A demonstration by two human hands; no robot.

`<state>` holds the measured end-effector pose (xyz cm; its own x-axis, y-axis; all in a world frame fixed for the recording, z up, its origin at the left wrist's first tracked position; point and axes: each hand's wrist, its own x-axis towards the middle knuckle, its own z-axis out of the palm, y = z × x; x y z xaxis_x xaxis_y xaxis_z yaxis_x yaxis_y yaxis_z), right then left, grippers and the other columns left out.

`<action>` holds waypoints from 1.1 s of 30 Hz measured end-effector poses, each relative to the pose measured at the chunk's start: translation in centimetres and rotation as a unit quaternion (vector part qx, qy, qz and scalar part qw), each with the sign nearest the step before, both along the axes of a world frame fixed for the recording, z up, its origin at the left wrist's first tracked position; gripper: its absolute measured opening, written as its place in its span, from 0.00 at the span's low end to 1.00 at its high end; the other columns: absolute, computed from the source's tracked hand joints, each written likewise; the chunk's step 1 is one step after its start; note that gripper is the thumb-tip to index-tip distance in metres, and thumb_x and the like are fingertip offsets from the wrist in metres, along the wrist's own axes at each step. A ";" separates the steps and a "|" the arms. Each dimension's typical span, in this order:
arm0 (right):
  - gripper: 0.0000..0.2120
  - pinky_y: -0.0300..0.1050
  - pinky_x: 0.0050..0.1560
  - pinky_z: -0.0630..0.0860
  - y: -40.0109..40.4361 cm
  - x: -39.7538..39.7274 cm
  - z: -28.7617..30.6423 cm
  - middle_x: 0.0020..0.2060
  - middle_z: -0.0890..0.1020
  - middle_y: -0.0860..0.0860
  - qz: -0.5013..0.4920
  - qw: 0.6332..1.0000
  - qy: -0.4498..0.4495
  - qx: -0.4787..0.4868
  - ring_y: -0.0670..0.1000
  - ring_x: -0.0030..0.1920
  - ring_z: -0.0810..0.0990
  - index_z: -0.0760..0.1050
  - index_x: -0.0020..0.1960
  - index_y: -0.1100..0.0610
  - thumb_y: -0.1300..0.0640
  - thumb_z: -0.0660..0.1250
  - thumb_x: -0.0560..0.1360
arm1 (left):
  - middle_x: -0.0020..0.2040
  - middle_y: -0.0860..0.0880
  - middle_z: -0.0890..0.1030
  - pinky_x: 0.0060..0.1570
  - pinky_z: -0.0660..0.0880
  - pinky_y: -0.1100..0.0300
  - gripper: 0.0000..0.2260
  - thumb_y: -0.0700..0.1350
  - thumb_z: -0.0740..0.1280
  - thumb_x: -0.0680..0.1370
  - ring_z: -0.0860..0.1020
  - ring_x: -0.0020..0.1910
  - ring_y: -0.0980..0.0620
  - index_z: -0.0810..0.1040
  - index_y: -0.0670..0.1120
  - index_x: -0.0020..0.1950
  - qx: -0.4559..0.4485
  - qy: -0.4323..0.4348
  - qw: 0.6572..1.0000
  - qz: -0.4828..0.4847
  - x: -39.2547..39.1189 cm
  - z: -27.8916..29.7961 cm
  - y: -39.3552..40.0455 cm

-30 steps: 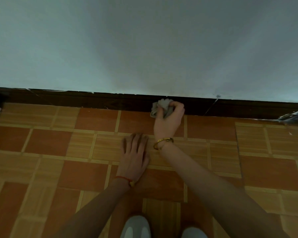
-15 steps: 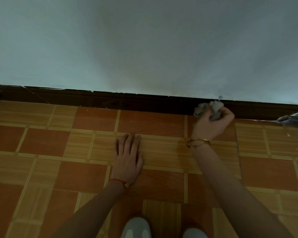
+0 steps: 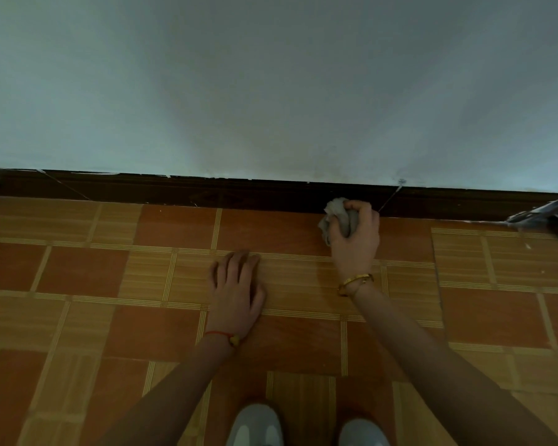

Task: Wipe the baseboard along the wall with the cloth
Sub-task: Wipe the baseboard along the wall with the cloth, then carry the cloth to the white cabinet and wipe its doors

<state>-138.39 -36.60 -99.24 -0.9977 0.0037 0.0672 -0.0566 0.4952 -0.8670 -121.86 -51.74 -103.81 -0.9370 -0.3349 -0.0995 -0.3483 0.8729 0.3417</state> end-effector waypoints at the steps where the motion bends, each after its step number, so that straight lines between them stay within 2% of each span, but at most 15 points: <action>1: 0.14 0.18 0.42 0.63 0.6 -0.1 0.6 0.51 0.70 0.52 0.013 1.000 0.000 0.019 0.46 0.46 0.71 0.72 0.56 0.59 0.63 0.69 0.72 | 0.67 0.43 0.74 0.70 0.65 0.36 0.21 0.53 0.58 0.79 0.70 0.67 0.40 0.72 0.45 0.68 0.013 -0.012 1.000 0.012 -0.3 0.6 -0.1; 3: 0.14 0.18 0.41 0.63 1.9 -0.1 2.7 0.51 0.70 0.52 0.034 0.998 -0.017 0.050 0.45 0.44 0.71 0.73 0.56 0.58 0.62 0.70 0.72 | 0.62 0.40 0.74 0.67 0.67 0.36 0.19 0.52 0.59 0.78 0.71 0.64 0.37 0.72 0.44 0.66 0.044 -0.043 0.997 0.039 -1.0 2.8 -0.3; 5: 0.13 0.19 0.39 0.64 2.9 0.1 5.8 0.51 0.71 0.52 0.053 0.995 -0.034 0.072 0.44 0.43 0.71 0.73 0.56 0.57 0.60 0.70 0.72 | 0.62 0.40 0.75 0.68 0.66 0.38 0.18 0.48 0.62 0.80 0.71 0.63 0.37 0.73 0.41 0.67 0.066 -0.063 0.994 0.058 -1.7 5.9 -0.4; 9: 0.14 0.19 0.39 0.64 4.2 1.1 14.2 0.51 0.72 0.51 0.090 0.988 -0.046 0.112 0.37 0.41 0.70 0.73 0.56 0.55 0.58 0.70 0.72 | 0.65 0.44 0.74 0.70 0.65 0.45 0.16 0.46 0.64 0.82 0.70 0.66 0.42 0.74 0.43 0.68 0.084 -0.061 0.993 0.064 -2.5 15.5 -0.7; 12: 0.16 0.24 0.38 0.65 4.4 1.8 22.3 0.51 0.72 0.50 0.122 0.983 -0.054 0.127 0.40 0.42 0.70 0.71 0.58 0.54 0.57 0.70 0.72 | 0.63 0.47 0.75 0.68 0.66 0.48 0.15 0.46 0.63 0.82 0.71 0.66 0.46 0.74 0.48 0.69 0.100 -0.036 0.993 0.054 -1.8 24.7 -1.4; 16: 0.16 0.29 0.41 0.67 3.5 2.7 34.8 0.53 0.73 0.52 0.173 0.977 -0.050 0.113 0.47 0.45 0.73 0.71 0.58 0.54 0.60 0.69 0.72 | 0.63 0.49 0.77 0.65 0.66 0.50 0.14 0.46 0.63 0.82 0.73 0.64 0.46 0.76 0.48 0.67 0.084 -0.019 0.995 0.051 -0.3 39.2 -2.4; 20: 0.16 0.30 0.42 0.67 2.1 4.0 48.9 0.52 0.73 0.54 0.205 0.974 -0.027 0.095 0.48 0.45 0.73 0.71 0.58 0.56 0.62 0.69 0.72 | 0.62 0.47 0.78 0.65 0.65 0.49 0.13 0.45 0.65 0.81 0.74 0.64 0.44 0.77 0.48 0.66 0.074 0.006 0.993 0.088 2.0 54.4 -3.4; 25: 0.18 0.25 0.44 0.65 0.4 5.5 65.9 0.52 0.73 0.52 0.233 0.970 0.008 0.073 0.47 0.46 0.73 0.71 0.60 0.58 0.62 0.70 0.72 | 0.57 0.46 0.81 0.58 0.76 0.42 0.21 0.54 0.57 0.78 0.80 0.55 0.41 0.79 0.45 0.63 0.074 0.063 0.988 0.118 5.3 72.3 -5.2; 30: 0.16 0.25 0.44 0.68 -1.0 6.7 79.3 0.49 0.75 0.49 0.276 0.959 0.043 0.039 0.46 0.46 0.75 0.71 0.57 0.57 0.63 0.70 0.72 | 0.56 0.47 0.82 0.56 0.76 0.40 0.21 0.54 0.57 0.78 0.79 0.53 0.43 0.79 0.45 0.63 0.043 0.106 0.984 0.140 7.9 86.2 -6.1; 33: 0.14 0.23 0.44 0.68 -1.8 7.7 84.9 0.46 0.74 0.44 0.311 0.948 0.058 0.019 0.39 0.45 0.75 0.71 0.55 0.57 0.64 0.70 0.72 | 0.56 0.46 0.82 0.56 0.77 0.39 0.19 0.53 0.59 0.79 0.80 0.53 0.43 0.79 0.46 0.63 0.022 0.119 0.979 0.164 9.4 92.2 -5.9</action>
